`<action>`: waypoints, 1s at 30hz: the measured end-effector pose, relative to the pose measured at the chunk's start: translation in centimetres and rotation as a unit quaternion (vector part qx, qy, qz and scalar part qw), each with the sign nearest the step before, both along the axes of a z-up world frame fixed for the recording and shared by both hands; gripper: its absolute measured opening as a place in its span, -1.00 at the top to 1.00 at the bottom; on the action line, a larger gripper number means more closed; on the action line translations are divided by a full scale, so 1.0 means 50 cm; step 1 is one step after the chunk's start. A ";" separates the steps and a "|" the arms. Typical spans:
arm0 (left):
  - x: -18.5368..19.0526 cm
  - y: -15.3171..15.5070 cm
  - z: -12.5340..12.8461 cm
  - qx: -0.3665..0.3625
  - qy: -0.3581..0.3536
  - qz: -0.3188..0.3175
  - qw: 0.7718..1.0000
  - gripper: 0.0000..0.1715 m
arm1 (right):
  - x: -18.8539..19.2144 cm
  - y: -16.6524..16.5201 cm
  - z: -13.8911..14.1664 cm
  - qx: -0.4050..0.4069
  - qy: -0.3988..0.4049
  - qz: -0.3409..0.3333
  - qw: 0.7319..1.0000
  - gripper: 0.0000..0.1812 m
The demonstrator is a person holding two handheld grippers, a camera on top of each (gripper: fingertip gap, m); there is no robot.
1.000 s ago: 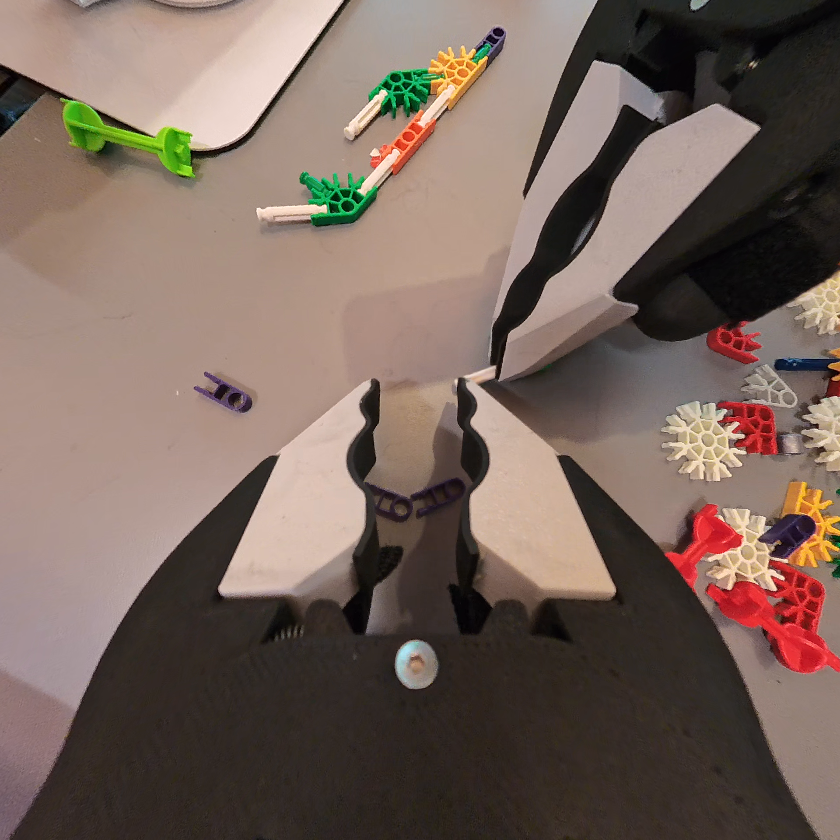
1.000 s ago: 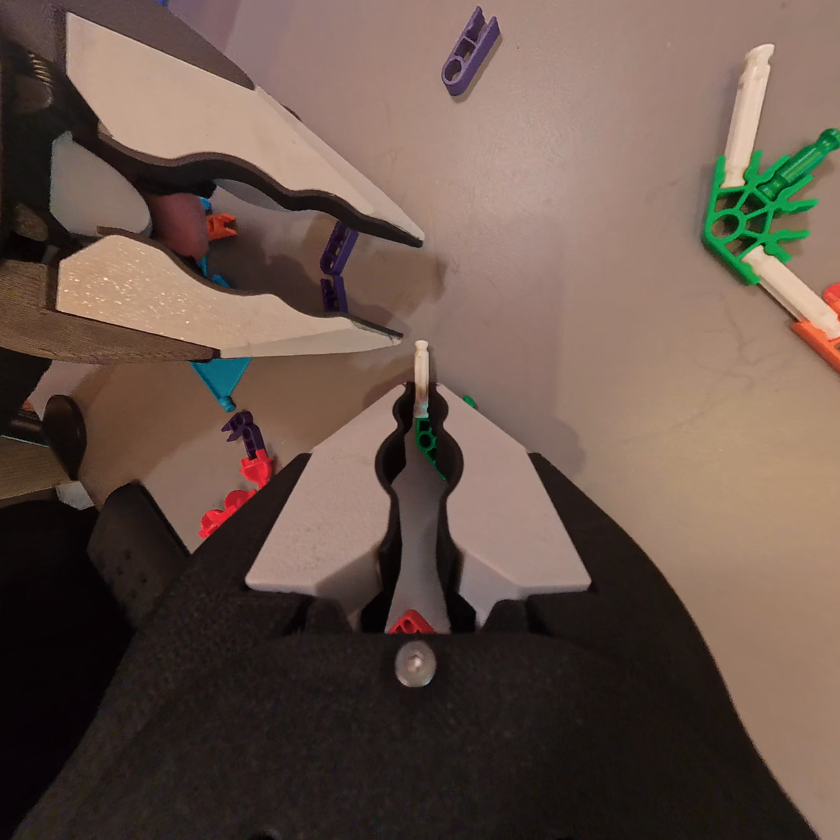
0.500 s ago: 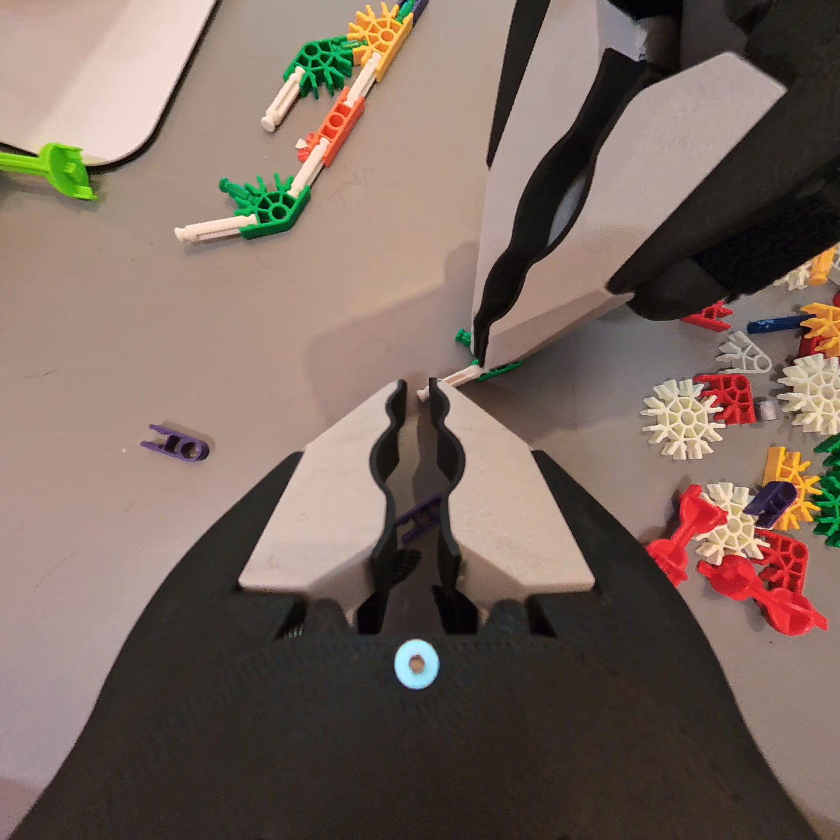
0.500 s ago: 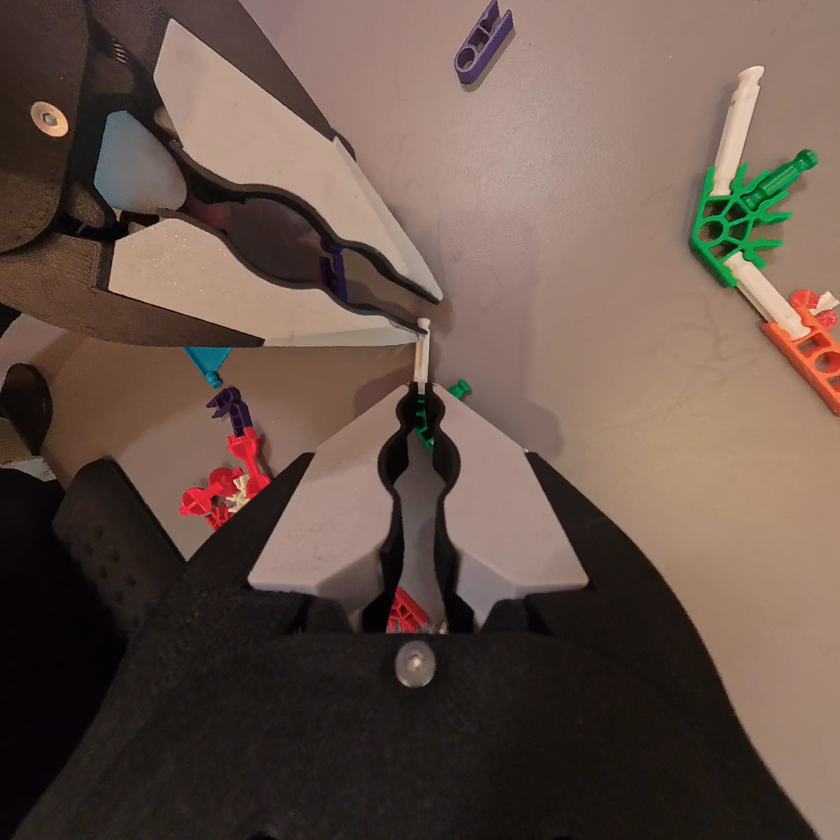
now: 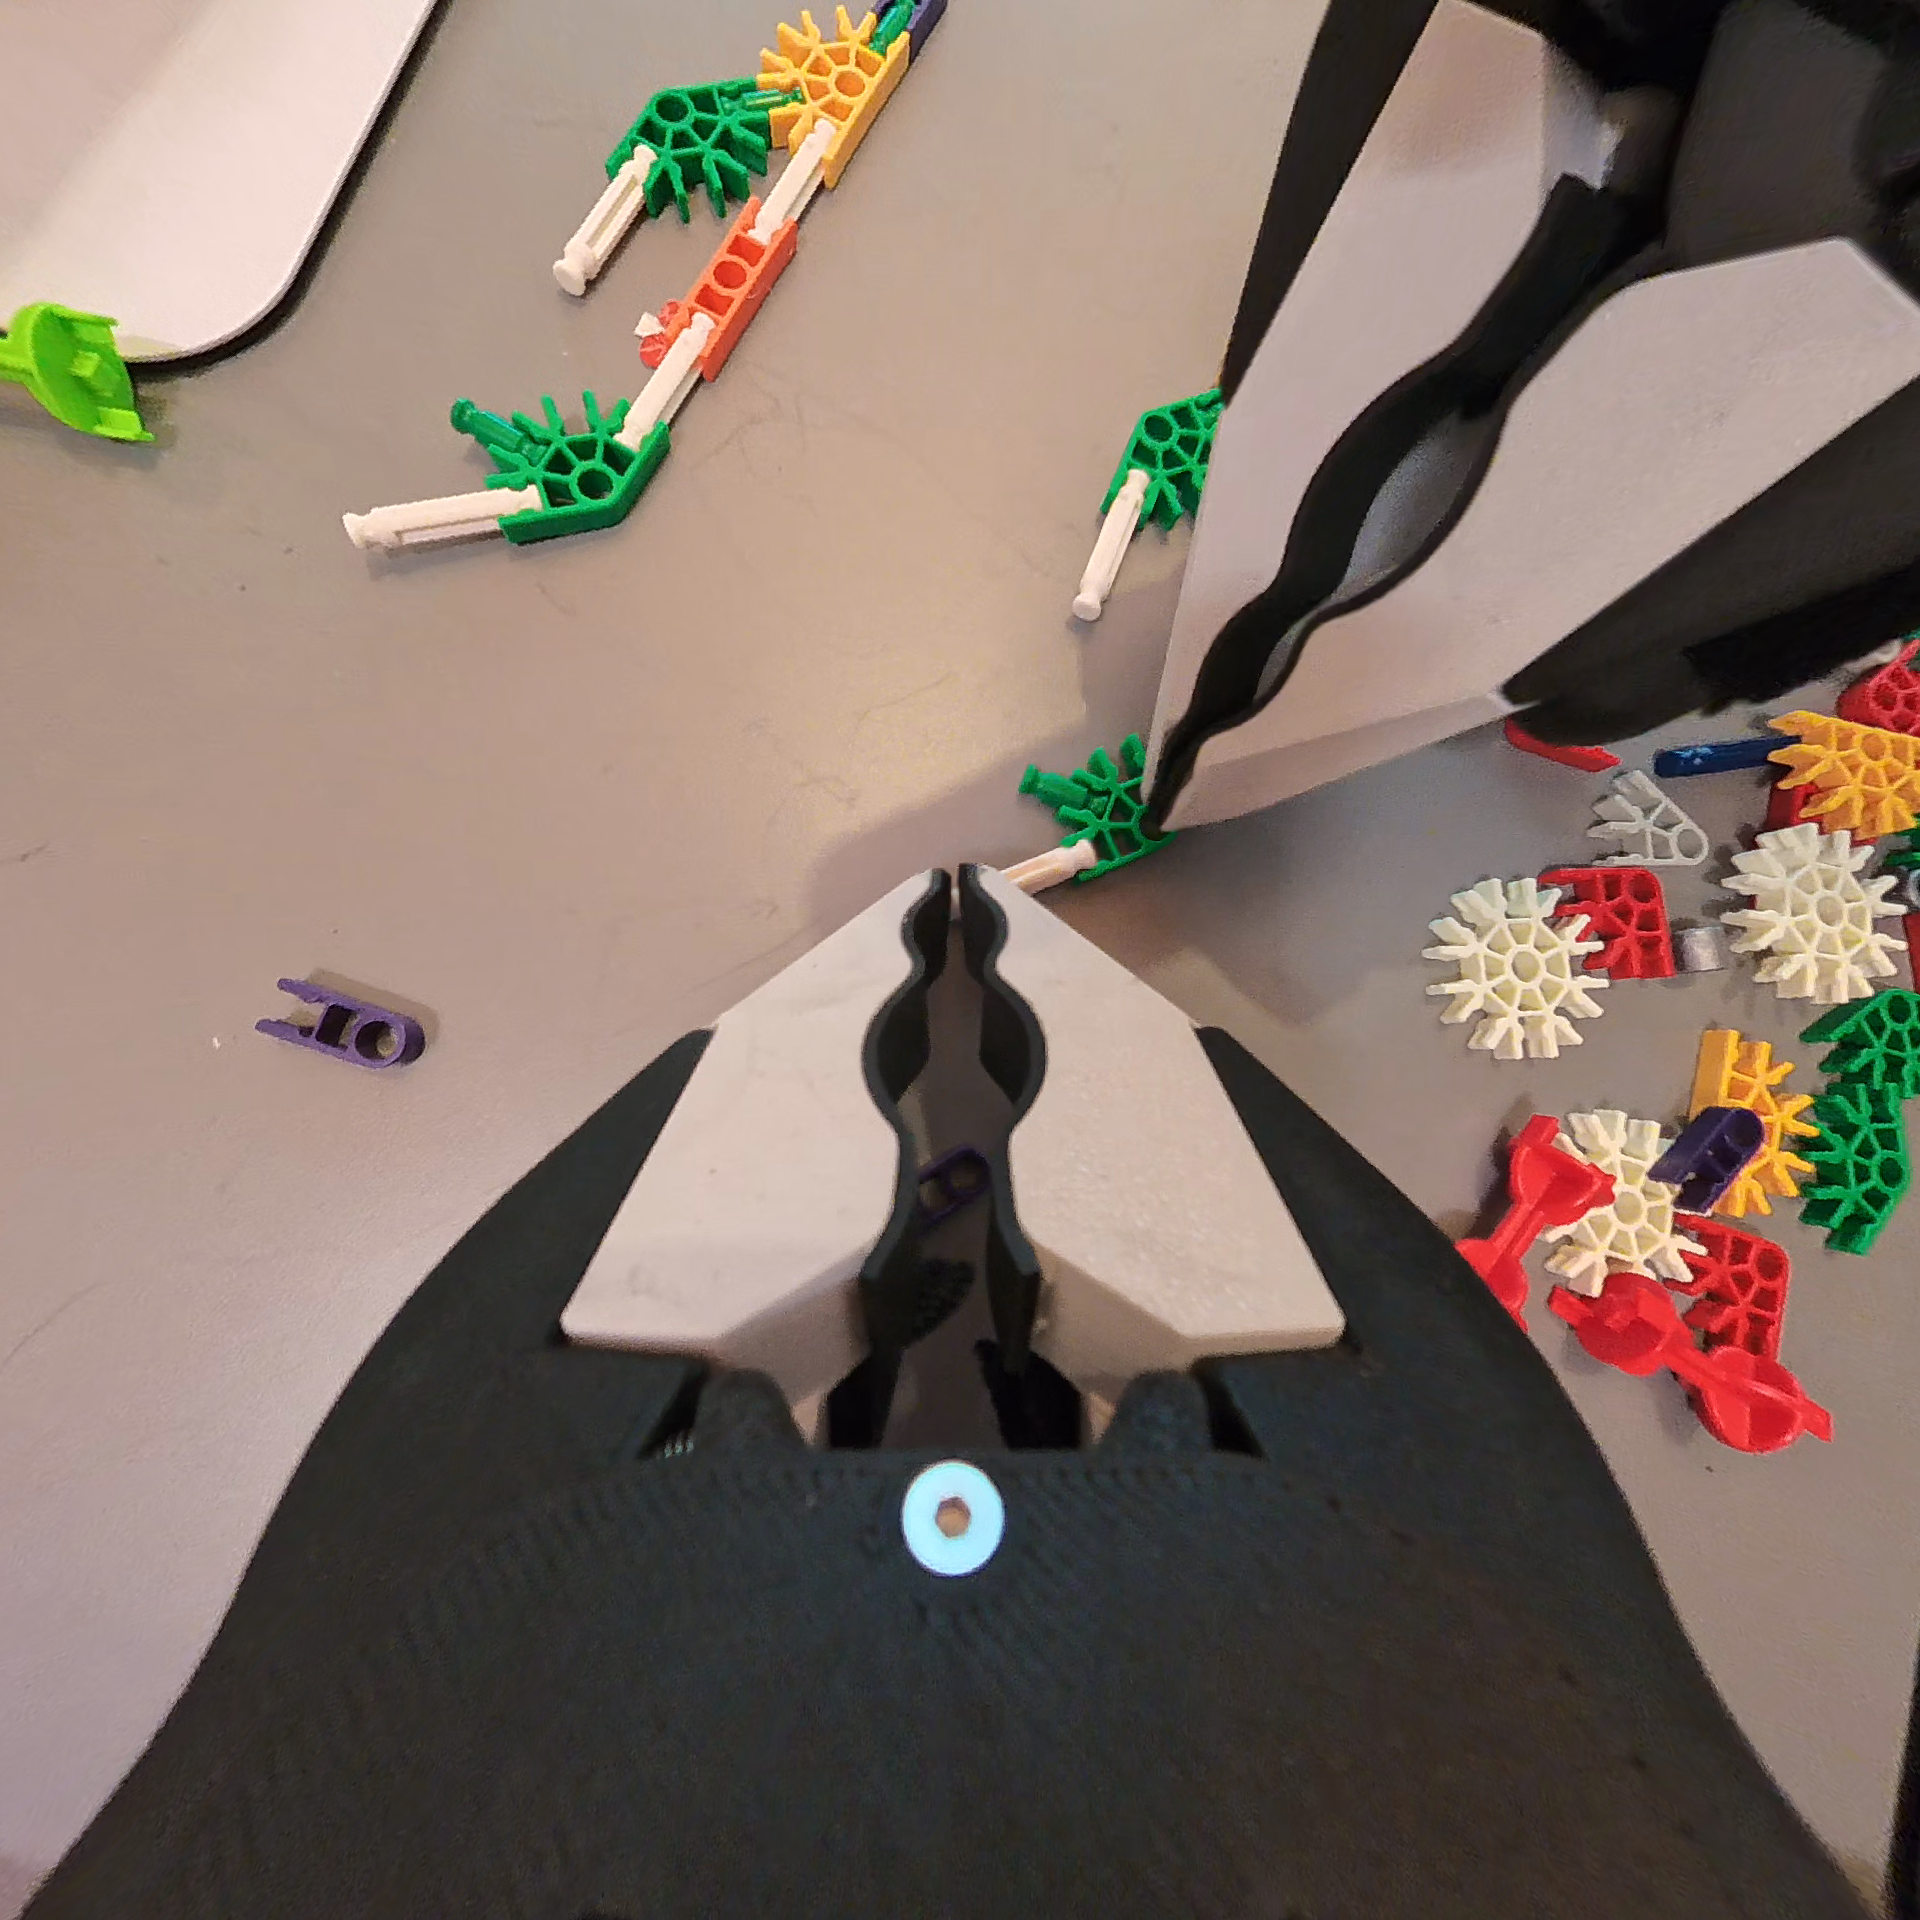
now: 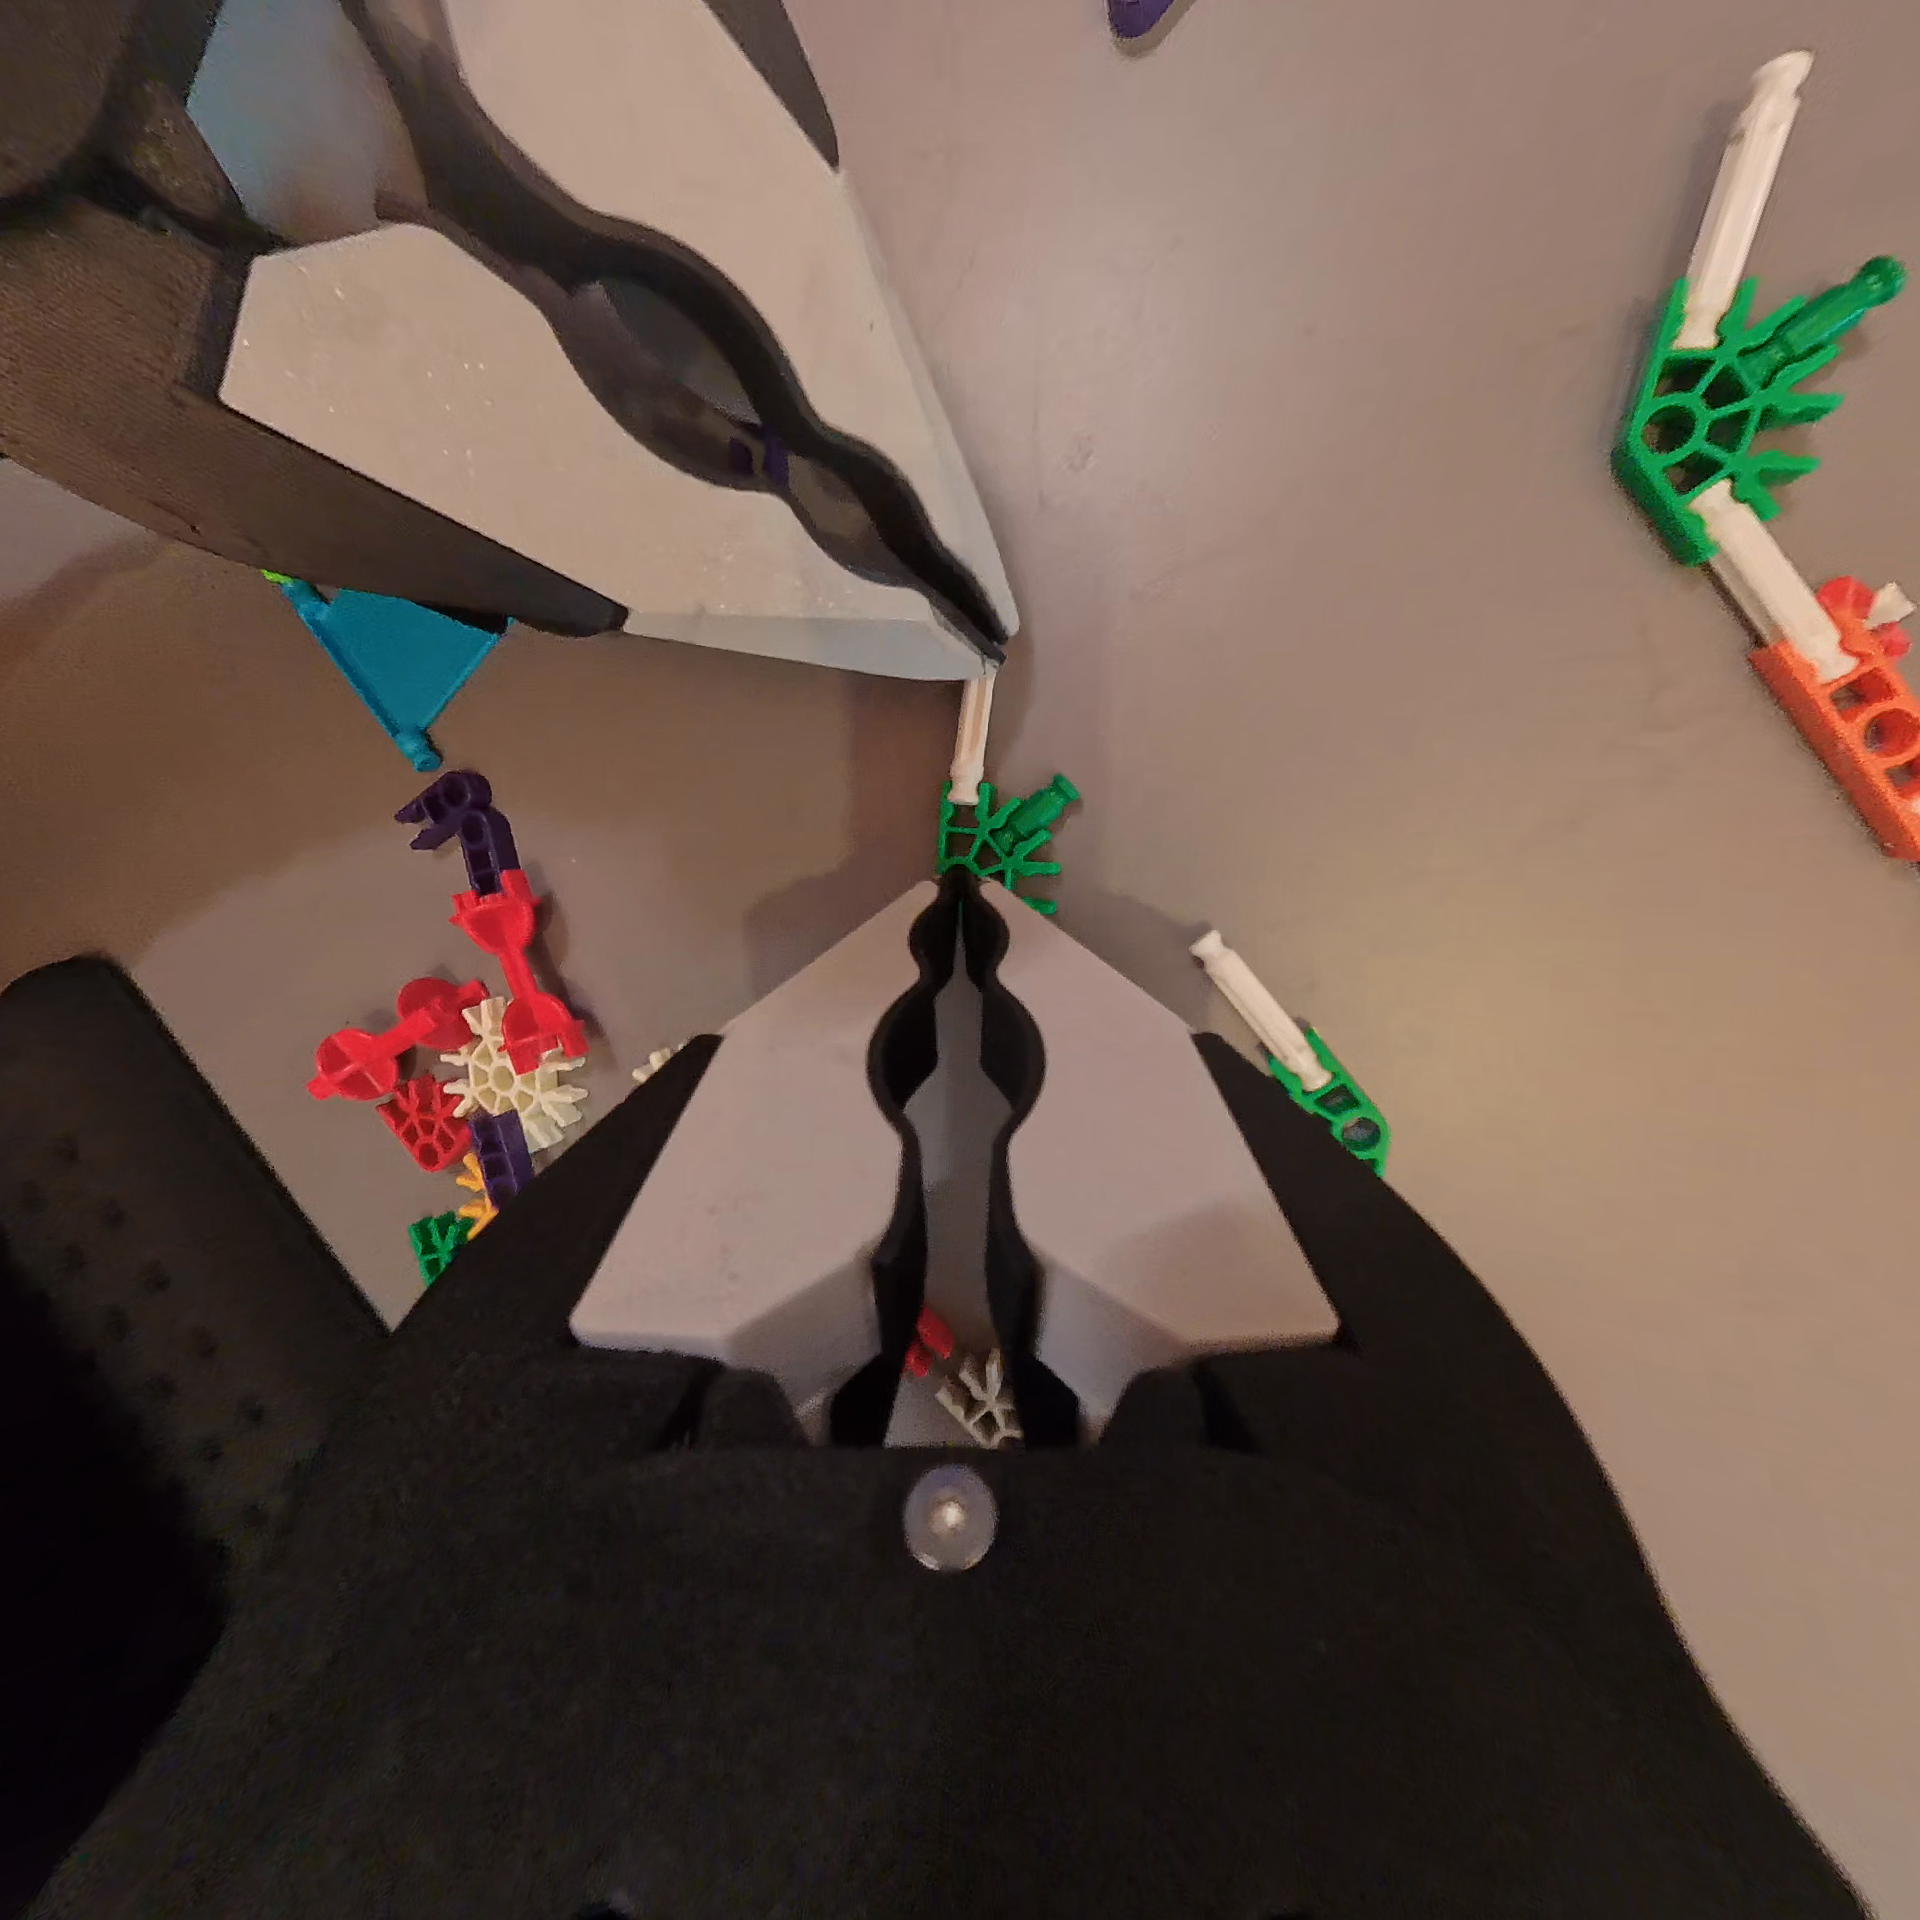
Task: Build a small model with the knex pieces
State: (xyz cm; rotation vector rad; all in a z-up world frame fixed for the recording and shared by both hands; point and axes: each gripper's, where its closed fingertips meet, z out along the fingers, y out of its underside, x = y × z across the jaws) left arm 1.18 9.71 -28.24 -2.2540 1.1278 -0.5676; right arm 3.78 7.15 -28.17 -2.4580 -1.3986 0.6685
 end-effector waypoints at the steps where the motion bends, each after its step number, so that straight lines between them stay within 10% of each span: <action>1: 0.000 0.000 -0.002 0.000 0.002 0.001 1.000 1.00 | -0.001 0.000 0.000 0.002 0.002 -0.001 1.000 1.00; 16: -0.005 -0.062 0.014 -0.022 0.005 -0.028 0.999 0.75 | 0.005 -0.008 -0.002 0.009 0.015 0.005 1.000 1.00; 30: 0.017 -0.078 0.016 0.045 0.062 -0.145 0.986 0.96 | 0.042 -0.021 0.010 0.016 0.017 0.091 0.996 0.99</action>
